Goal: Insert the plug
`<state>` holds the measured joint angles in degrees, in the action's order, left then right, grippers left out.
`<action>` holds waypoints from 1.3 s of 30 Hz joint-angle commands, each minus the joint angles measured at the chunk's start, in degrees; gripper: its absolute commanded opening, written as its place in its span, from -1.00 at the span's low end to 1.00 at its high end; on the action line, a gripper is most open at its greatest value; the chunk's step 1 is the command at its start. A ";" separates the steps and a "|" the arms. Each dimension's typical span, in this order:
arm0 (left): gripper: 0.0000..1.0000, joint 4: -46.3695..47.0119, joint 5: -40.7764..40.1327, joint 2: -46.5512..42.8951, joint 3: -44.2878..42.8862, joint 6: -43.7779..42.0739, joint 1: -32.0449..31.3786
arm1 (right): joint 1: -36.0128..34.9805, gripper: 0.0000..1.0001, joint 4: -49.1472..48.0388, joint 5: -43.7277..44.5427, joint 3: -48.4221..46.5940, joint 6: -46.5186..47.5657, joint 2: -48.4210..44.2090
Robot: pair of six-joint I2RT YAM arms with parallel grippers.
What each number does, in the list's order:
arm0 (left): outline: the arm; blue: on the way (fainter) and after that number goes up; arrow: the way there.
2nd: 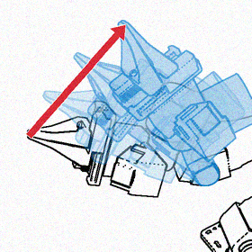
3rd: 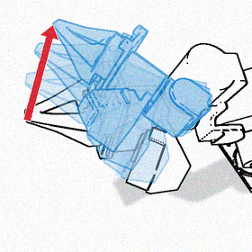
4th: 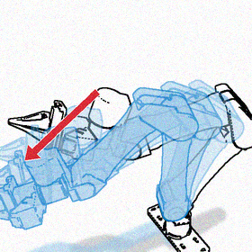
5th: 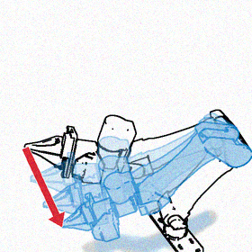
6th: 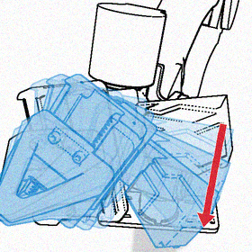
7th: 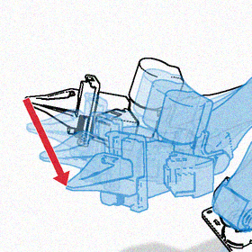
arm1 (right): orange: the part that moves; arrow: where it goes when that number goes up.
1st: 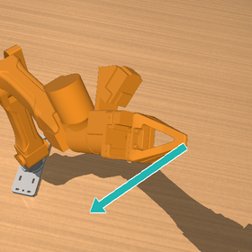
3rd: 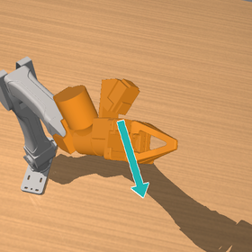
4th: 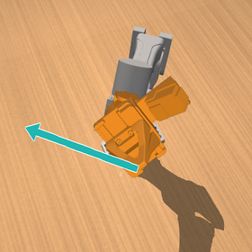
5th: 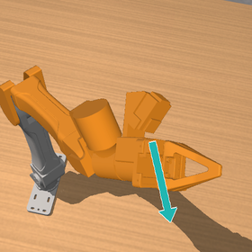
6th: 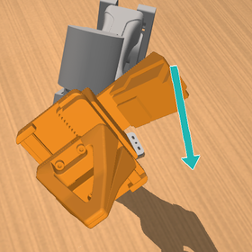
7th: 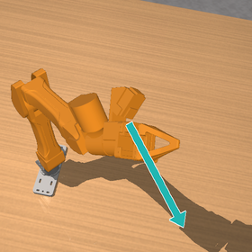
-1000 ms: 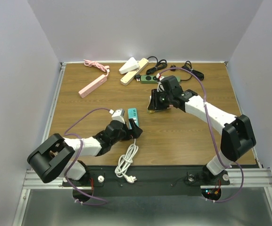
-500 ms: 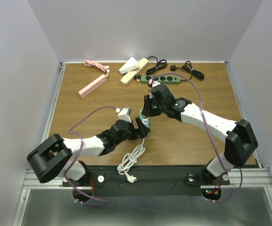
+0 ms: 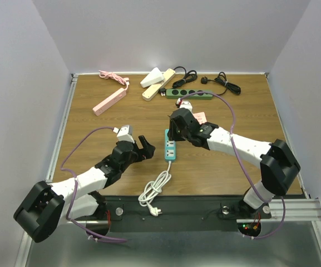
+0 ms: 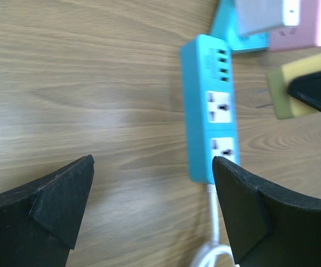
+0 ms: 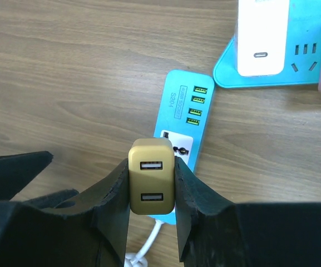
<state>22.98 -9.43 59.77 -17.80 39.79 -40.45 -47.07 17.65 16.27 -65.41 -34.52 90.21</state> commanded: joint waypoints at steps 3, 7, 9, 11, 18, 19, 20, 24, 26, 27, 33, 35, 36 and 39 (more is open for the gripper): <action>0.97 0.92 2.22 -0.88 0.67 -4.54 3.53 | -1.71 -0.99 -3.85 4.12 -2.36 -2.30 3.39; 0.97 1.01 3.36 -0.71 0.31 -5.51 5.20 | -1.89 -0.99 -3.76 4.56 -2.71 -3.62 5.06; 0.97 1.19 3.98 -1.05 0.31 -5.69 5.64 | -1.89 -0.99 -3.68 4.73 -2.71 -3.88 5.58; 0.97 1.10 4.24 -1.49 0.40 -5.86 5.99 | -1.97 -0.99 -3.76 5.17 -2.62 -4.15 5.68; 0.97 1.10 5.21 -1.50 0.75 -6.74 6.96 | -2.06 -0.99 -3.67 5.52 -3.23 -5.03 7.69; 0.97 1.10 5.30 -1.50 0.75 -6.83 7.05 | -2.24 -0.99 -3.59 5.52 -3.32 -5.20 7.96; 0.97 1.10 5.39 -1.50 0.84 -6.83 7.13 | -2.32 -0.99 -3.50 5.61 -3.41 -5.29 8.31; 0.97 1.10 5.65 -1.58 0.93 -7.18 7.49 | -3.11 -0.99 -2.27 7.01 -4.11 -5.64 8.49; 0.97 1.10 5.74 -1.50 0.93 -7.36 7.66 | -3.38 -0.99 -1.22 7.72 -4.55 -5.73 8.57; 0.97 1.19 5.83 -1.50 0.93 -7.53 7.75 | -3.47 -0.99 -1.04 7.81 -4.64 -5.73 8.57; 0.97 1.19 6.00 -1.50 1.01 -7.97 7.93 | -5.40 -0.99 0.98 10.18 -5.61 -6.78 9.80; 0.97 1.27 6.27 -1.50 1.10 -8.15 8.01 | -6.01 -0.99 1.86 11.15 -5.96 -7.14 10.42; 0.97 1.19 6.35 -1.67 1.19 -8.24 8.01 | -6.10 -0.99 1.95 11.50 -5.70 -7.40 10.42; 0.97 1.27 6.53 -2.02 1.45 -8.33 8.19 | -6.10 -0.99 2.21 12.55 -5.35 -8.01 10.25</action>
<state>22.44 -3.40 59.48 -17.30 32.95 -32.88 -52.62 18.52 24.95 -68.90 -41.01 100.47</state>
